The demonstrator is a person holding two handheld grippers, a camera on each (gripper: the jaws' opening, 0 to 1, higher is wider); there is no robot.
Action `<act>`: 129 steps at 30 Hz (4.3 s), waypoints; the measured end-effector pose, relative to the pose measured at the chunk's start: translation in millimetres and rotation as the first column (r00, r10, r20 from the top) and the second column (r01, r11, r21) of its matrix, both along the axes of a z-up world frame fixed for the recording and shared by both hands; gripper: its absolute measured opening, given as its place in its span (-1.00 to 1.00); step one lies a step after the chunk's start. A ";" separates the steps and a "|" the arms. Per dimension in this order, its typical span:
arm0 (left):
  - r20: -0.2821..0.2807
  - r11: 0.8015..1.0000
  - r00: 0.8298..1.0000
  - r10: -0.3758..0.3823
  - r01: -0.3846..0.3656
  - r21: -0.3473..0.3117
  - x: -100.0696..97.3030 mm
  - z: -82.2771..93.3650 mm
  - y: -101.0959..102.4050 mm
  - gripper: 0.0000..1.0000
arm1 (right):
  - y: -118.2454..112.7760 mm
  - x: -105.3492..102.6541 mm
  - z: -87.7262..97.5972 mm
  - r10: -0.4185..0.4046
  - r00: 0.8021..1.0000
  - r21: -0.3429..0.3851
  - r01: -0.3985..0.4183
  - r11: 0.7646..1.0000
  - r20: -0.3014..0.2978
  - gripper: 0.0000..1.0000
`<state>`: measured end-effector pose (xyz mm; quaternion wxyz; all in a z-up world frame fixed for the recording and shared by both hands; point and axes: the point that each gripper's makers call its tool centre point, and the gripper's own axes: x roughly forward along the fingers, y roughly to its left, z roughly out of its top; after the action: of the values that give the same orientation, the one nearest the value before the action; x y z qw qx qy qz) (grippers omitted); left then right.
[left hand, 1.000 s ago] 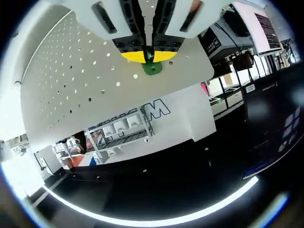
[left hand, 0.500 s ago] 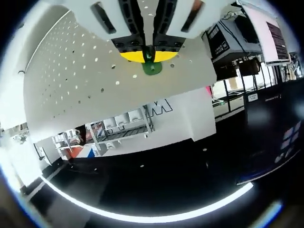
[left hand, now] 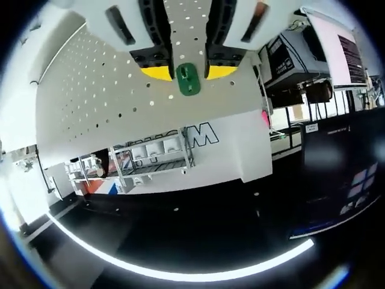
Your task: Insert the hook assembly into the mounting plate slot until the hook locks in place.
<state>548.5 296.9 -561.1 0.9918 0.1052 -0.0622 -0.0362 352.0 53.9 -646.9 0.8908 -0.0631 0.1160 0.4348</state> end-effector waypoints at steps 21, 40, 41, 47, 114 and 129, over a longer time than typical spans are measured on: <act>0.025 0.993 0.993 -0.117 0.117 -0.007 -94.6 6.8 -45.4 -0.33 | -4.2 -15.8 7.1 0.007 0.999 0.006 -0.007 1.000 0.036 0.35; -0.040 0.976 0.978 -0.206 0.203 -0.077 -156.8 -38.3 -78.3 -0.32 | -16.1 -21.1 7.8 -0.035 0.998 -0.004 0.035 0.999 0.045 0.35; -0.042 0.974 0.976 -0.213 0.209 -0.083 -160.1 -40.8 -81.1 -0.32 | -16.5 -21.0 8.0 -0.037 0.998 -0.005 0.037 0.999 0.046 0.35; -0.075 0.966 0.965 -0.250 0.244 -0.089 -173.7 -56.4 -94.9 -0.33 | -30.5 -16.6 10.1 -0.073 0.996 -0.010 0.074 0.997 0.056 0.34; -0.185 0.928 0.913 -0.364 0.340 -0.150 -206.9 -126.2 -131.8 -0.38 | -43.1 12.5 -136.7 0.029 0.980 -0.240 -0.077 0.968 -0.196 -0.22; -0.204 0.926 0.906 -0.372 0.345 -0.155 -203.7 -130.0 -133.3 -0.41 | -34.5 11.9 -185.7 0.127 0.965 -0.400 -0.213 0.892 -0.230 -0.56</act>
<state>344.8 163.6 -691.2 0.9731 0.0296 0.0326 -0.2262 363.9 19.3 -832.5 0.7985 -0.2200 0.2890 0.4801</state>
